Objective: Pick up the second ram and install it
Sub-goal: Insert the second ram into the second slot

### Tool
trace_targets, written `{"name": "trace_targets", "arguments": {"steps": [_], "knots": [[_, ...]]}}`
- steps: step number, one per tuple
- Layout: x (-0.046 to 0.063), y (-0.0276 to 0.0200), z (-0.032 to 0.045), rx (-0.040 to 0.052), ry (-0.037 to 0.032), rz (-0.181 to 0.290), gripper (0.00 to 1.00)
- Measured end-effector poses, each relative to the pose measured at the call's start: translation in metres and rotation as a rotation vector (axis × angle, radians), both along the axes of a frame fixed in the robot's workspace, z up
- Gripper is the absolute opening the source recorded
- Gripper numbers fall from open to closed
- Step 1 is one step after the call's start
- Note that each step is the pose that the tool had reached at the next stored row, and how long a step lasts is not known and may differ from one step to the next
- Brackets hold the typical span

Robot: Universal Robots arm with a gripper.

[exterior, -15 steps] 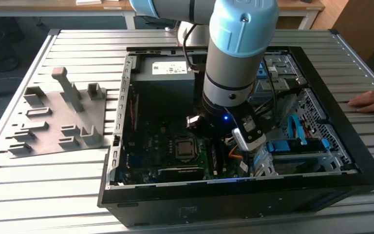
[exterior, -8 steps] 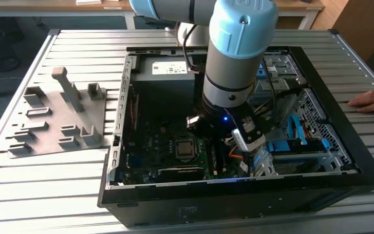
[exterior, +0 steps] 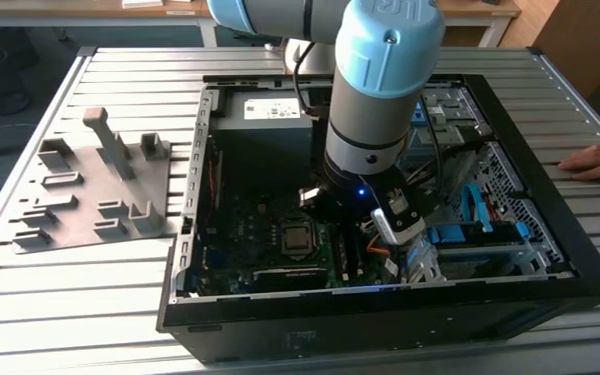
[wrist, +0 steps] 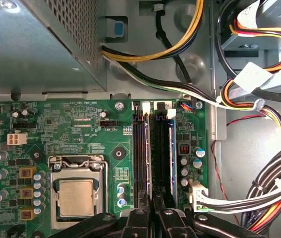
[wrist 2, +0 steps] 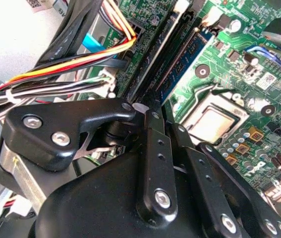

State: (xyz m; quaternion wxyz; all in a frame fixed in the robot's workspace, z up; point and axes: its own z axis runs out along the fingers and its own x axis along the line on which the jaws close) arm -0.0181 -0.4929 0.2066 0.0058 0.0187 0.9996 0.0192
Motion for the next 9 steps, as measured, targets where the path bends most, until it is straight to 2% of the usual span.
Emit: {"name": "trace_targets", "arguments": {"steps": [4, 5, 6, 7, 9], "knots": [[0.000, 0.0000, -0.0004, 0.0005, -0.0002, 0.000, 0.15], [0.000, 0.0000, -0.0004, 0.0004, -0.0001, 0.000, 0.22], [0.000, 0.0000, -0.0003, 0.0003, -0.0001, 0.000, 0.22], [0.000, 0.0000, 0.0015, 0.0002, -0.0001, 0.000, 0.22], [0.000, 0.0000, 0.0101, 0.0003, -0.0001, 0.000, 0.22]]}}
